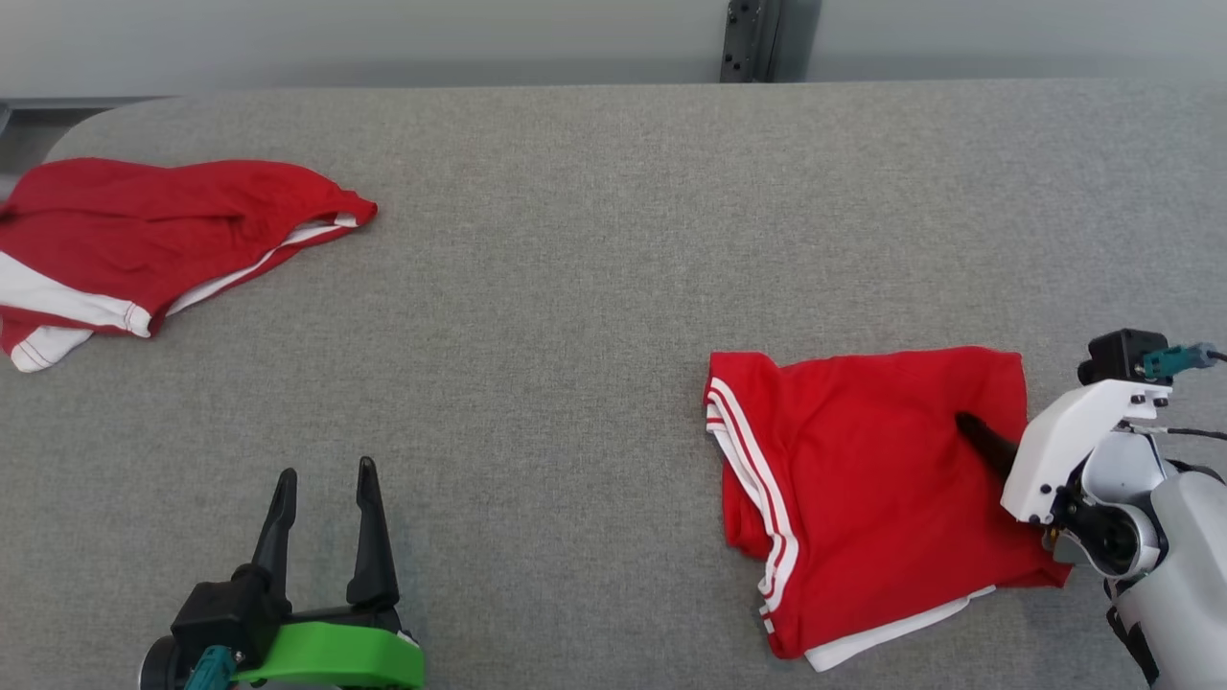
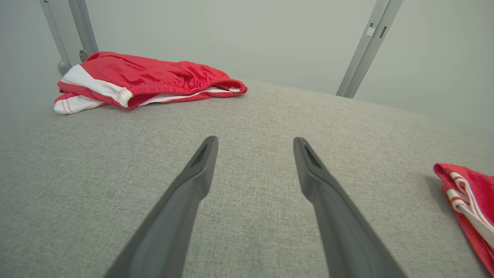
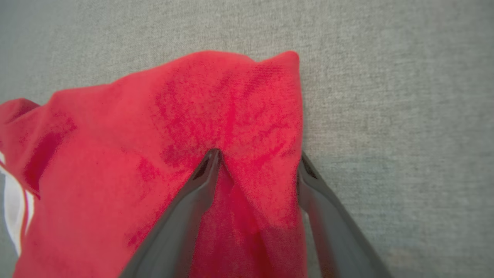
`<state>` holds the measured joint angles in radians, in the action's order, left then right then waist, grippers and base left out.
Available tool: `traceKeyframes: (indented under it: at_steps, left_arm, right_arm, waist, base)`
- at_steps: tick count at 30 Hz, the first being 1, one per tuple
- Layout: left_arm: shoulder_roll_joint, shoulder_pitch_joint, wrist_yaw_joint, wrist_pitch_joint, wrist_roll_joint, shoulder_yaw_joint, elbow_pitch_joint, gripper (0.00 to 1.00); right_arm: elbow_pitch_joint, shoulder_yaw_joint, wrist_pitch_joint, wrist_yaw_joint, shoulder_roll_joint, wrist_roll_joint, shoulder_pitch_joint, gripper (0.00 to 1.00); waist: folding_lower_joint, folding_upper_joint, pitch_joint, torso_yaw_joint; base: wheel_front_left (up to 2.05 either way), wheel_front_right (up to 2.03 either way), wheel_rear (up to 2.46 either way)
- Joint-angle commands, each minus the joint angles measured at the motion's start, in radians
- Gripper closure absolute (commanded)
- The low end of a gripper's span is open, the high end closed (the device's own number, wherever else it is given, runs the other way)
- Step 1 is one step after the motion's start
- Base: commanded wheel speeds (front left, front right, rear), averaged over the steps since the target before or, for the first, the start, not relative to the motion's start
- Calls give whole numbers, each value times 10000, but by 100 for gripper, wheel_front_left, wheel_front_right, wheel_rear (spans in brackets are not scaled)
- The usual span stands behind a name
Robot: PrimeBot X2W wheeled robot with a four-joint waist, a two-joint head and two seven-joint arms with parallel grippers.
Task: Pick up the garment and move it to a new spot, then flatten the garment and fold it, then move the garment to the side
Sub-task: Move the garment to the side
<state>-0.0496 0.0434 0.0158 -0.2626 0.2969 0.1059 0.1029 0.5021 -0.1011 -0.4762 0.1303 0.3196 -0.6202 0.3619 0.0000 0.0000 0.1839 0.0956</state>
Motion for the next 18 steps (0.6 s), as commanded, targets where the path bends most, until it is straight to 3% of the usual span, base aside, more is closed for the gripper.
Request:
traceKeyframes:
  at_steps: [1,10,18]
  left_arm:
    - [-20,-201,63,-27,-42,12,-63,0]
    - [-19,-670,46,-14,-327,-7,-467,0]
    - [-22,-1344,-191,-14,-808,482,-438,0]
  right_arm:
    - [-15,-206,-24,7,7,-278,148,100]
    - [-598,-195,358,-3,1874,-1064,1454,100]
    - [487,647,1695,-2,3581,-634,2867,100]
  waist:
    - [0,0,428,119]
    - [0,0,1510,-870]
    - [0,0,2340,-940]
  base:
    - [0,0,0]
    - [0,0,0]
    - [0,0,0]
